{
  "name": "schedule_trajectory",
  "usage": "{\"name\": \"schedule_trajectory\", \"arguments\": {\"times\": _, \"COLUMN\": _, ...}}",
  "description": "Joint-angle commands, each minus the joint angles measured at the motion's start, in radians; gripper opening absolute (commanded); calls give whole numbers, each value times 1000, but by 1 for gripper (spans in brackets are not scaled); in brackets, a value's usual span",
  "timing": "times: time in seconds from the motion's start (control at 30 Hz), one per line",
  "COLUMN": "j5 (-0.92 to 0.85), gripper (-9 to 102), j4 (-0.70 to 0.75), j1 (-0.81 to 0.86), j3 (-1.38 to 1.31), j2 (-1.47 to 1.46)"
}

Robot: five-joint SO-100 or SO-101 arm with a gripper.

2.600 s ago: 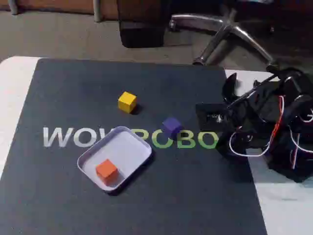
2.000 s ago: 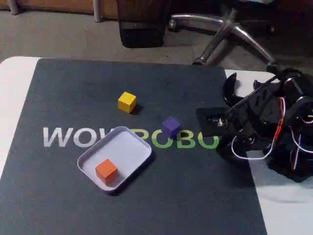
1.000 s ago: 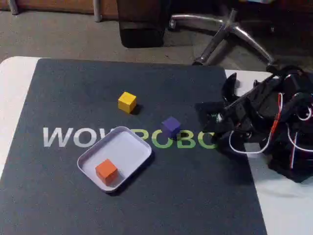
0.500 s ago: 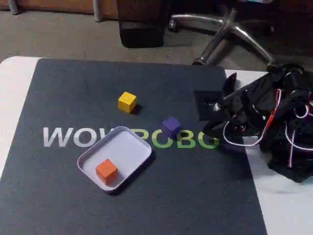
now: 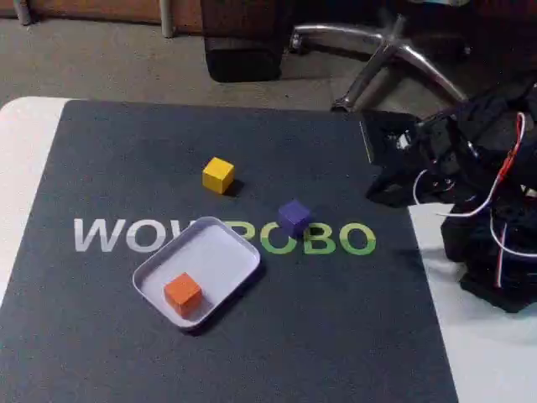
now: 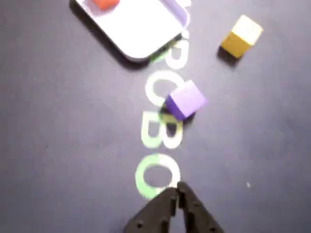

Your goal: Move blocks one by one until all three blocks are in the tray.

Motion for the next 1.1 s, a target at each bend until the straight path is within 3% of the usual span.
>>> {"name": "schedule_trajectory", "arguments": {"times": 0.0, "j5": -6, "gripper": -3, "j4": 0, "j1": -8, "j3": -120, "j2": -126}}
{"name": "schedule_trajectory", "arguments": {"times": 0.27, "j5": 8, "gripper": -2, "j4": -32, "j1": -14, "j3": -296, "j2": -428}}
{"name": "schedule_trajectory", "arguments": {"times": 0.7, "j5": -81, "gripper": -1, "j4": -311, "j1": 71, "j3": -373, "j2": -884}}
{"name": "schedule_trajectory", "arguments": {"times": 1.07, "j5": -337, "gripper": 0, "j4": -380, "j1": 132, "j3": -379, "j2": -999}}
